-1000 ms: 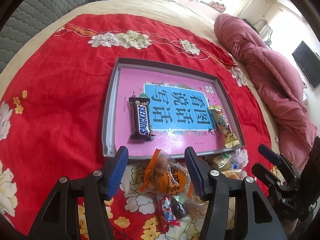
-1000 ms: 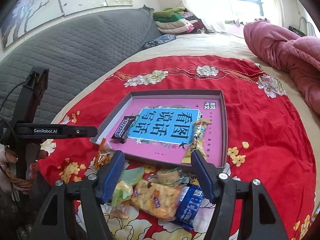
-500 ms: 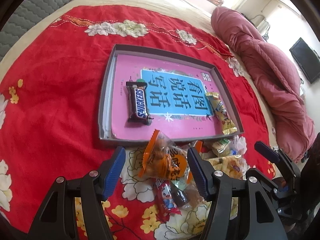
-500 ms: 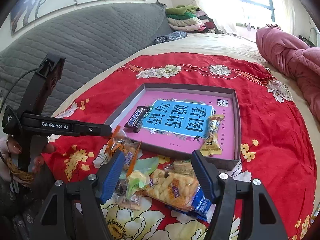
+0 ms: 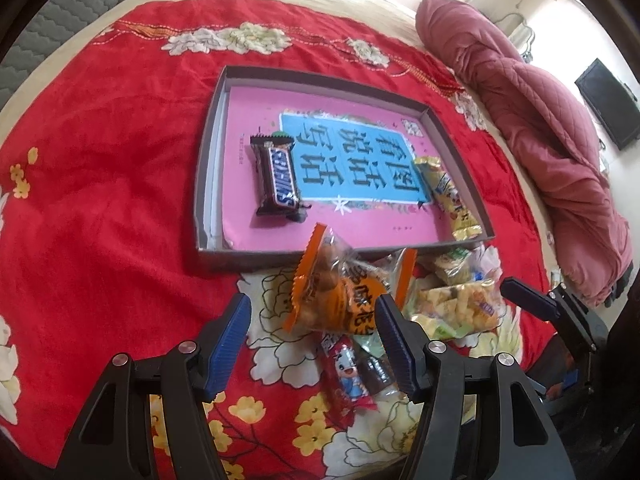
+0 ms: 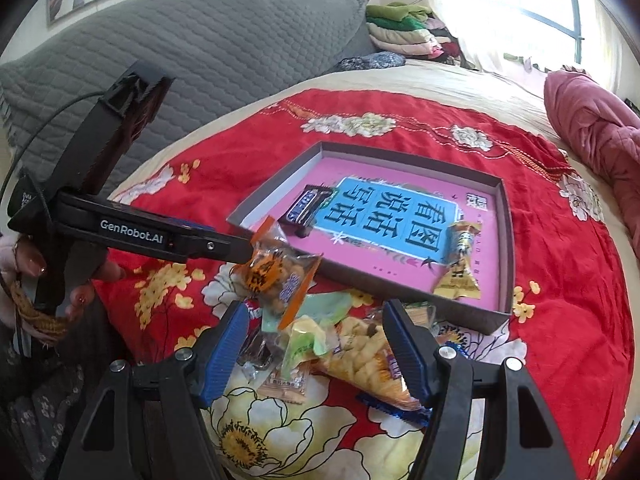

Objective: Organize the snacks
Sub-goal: 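Reach the left tool around the orange-printed bag while the right tool moves toward the green bag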

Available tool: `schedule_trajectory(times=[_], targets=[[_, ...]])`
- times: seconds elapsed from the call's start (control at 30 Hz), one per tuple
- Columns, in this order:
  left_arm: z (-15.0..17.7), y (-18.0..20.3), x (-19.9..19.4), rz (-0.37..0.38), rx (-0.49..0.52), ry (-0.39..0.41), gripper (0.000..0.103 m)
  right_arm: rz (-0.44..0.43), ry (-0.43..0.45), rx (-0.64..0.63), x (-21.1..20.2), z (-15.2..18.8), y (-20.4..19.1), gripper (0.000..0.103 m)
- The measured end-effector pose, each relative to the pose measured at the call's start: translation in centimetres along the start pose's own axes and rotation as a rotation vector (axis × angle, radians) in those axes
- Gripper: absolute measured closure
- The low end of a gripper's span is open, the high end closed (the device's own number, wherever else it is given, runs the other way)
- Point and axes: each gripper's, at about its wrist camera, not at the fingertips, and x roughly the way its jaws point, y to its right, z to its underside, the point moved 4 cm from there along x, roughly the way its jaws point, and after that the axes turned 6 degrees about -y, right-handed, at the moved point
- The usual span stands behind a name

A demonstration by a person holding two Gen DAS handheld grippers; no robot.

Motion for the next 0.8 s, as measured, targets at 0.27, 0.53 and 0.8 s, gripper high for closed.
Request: schedule_trajectory(times=[0.27,0.53,0.8], targets=[[0.1,-0.6,1.1,0.057,-0.027,-0.016,0.037,-0.009,-0.033,-0.014,1.1,0.5,-0.3,0.034],[-0.2,-0.7,2.0,0.08,-0.03,-0.019,0.032,-0.014,-0.062,-0.036,2.0,0.9,-0.7,0.034],[-0.5,-0.6,2.8,0.114,-0.035,-0.02,0.031,0.013,-0.095,-0.105,3.7,1.2,-1.5,0.034]])
